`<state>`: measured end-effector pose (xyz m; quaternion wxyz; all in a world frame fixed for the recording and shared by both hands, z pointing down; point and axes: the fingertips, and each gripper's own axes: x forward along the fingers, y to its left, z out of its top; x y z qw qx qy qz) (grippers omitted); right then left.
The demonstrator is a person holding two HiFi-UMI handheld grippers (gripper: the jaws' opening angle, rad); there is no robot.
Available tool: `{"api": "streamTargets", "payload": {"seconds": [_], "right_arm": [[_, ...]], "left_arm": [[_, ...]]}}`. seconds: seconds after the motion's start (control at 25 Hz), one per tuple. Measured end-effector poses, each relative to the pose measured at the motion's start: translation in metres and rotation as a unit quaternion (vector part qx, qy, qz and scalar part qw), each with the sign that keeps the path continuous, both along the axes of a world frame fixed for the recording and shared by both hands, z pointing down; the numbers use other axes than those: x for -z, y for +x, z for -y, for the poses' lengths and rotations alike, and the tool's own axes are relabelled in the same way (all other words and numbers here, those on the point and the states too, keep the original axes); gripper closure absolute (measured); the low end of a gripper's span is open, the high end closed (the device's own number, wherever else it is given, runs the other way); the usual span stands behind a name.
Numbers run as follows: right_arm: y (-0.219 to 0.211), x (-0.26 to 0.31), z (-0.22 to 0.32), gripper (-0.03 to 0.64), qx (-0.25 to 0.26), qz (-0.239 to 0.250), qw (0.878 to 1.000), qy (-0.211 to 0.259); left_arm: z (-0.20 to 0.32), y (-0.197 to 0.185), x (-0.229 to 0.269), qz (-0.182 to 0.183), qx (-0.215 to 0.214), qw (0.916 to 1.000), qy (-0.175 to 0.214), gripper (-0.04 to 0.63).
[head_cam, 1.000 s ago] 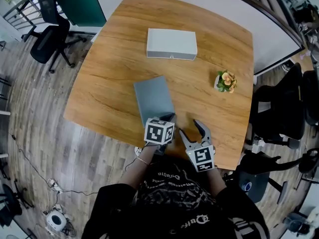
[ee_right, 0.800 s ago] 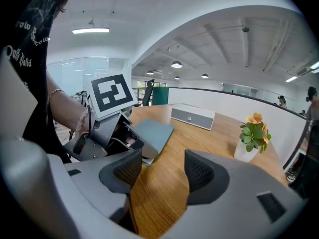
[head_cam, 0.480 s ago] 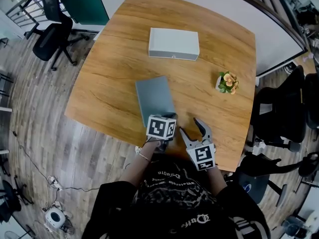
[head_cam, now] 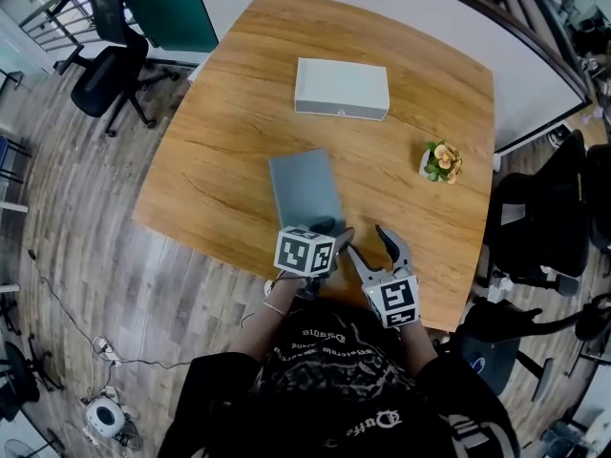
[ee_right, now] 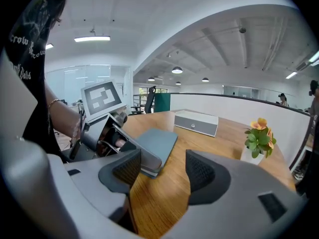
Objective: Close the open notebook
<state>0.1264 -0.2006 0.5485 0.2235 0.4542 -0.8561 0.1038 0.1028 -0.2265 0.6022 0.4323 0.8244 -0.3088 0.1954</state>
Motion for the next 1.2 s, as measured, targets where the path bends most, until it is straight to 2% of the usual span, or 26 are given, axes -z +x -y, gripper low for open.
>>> {"api": "streamTargets", "payload": {"seconds": [0.2, 0.32, 0.52, 0.72, 0.84, 0.92, 1.0, 1.2], "right_arm": [[-0.018, 0.015, 0.007, 0.347, 0.006, 0.018, 1.0, 0.013], [-0.028, 0.02, 0.008, 0.347, 0.008, 0.018, 1.0, 0.021], [-0.044, 0.025, 0.007, 0.347, 0.011, 0.014, 0.999, 0.027], [-0.058, 0.032, 0.007, 0.347, 0.008, 0.014, 0.999, 0.037], [-0.065, 0.03, 0.007, 0.347, 0.01, 0.009, 0.999, 0.036], [-0.07, 0.028, 0.005, 0.347, 0.011, 0.005, 0.999, 0.034], [-0.074, 0.027, 0.004, 0.347, 0.011, 0.005, 0.999, 0.033], [-0.083, 0.032, 0.005, 0.357, 0.014, 0.011, 0.999, 0.038]], "left_arm": [[0.008, -0.043, 0.018, 0.009, 0.079, 0.9954, 0.053, 0.391], [0.008, -0.071, 0.032, 0.026, 0.099, 0.9898, 0.099, 0.391], [0.003, -0.128, 0.061, 0.066, 0.14, 0.9672, 0.201, 0.391], [-0.01, -0.182, 0.083, 0.078, 0.18, 0.9466, 0.255, 0.393], [-0.015, -0.208, 0.091, 0.087, 0.204, 0.9363, 0.273, 0.402], [-0.018, -0.217, 0.089, 0.092, 0.204, 0.9362, 0.271, 0.402], [-0.02, -0.221, 0.084, 0.097, 0.195, 0.9401, 0.262, 0.402], [-0.023, -0.217, 0.085, 0.094, 0.178, 0.9441, 0.261, 0.407]]}}
